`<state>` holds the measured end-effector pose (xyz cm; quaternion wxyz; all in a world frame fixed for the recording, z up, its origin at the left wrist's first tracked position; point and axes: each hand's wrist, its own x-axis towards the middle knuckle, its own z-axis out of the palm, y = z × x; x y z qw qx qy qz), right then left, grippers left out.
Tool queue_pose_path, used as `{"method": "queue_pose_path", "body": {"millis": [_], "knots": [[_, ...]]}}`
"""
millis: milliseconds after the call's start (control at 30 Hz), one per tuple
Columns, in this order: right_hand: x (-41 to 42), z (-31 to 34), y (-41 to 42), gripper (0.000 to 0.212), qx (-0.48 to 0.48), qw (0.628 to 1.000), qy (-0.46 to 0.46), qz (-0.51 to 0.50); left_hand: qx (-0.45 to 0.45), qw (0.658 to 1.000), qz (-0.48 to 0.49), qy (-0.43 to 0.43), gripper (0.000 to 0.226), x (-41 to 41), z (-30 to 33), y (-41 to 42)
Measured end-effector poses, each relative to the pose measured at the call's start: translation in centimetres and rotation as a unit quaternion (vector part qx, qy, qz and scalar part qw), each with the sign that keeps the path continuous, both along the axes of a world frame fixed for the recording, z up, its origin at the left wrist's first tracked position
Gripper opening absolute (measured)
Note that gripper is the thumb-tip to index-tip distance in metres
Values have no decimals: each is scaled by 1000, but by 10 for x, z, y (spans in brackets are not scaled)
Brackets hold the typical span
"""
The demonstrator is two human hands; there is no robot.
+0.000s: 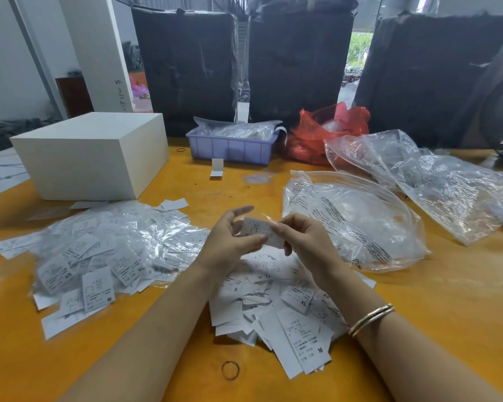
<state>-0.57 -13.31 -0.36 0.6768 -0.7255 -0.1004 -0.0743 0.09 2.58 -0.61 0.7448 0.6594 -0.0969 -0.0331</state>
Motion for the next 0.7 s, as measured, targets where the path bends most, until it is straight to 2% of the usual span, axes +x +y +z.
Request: {"method": "queue_pose_path", "body": {"millis": [133, 200, 400, 700], "knots": [[3, 1, -6, 13, -13, 1000, -5, -14, 21, 999, 5, 28, 26, 2, 6, 4], [4, 2, -8, 12, -5, 1000, -3, -14, 51, 998, 9, 32, 18, 3, 8, 9], [1, -1, 0, 7, -33, 999, -14, 13, 110, 993, -3, 37, 27, -1, 9, 9], [2, -2, 1, 16, -50, 998, -35, 29, 121, 992, -14, 39, 28, -4, 14, 12]]}}
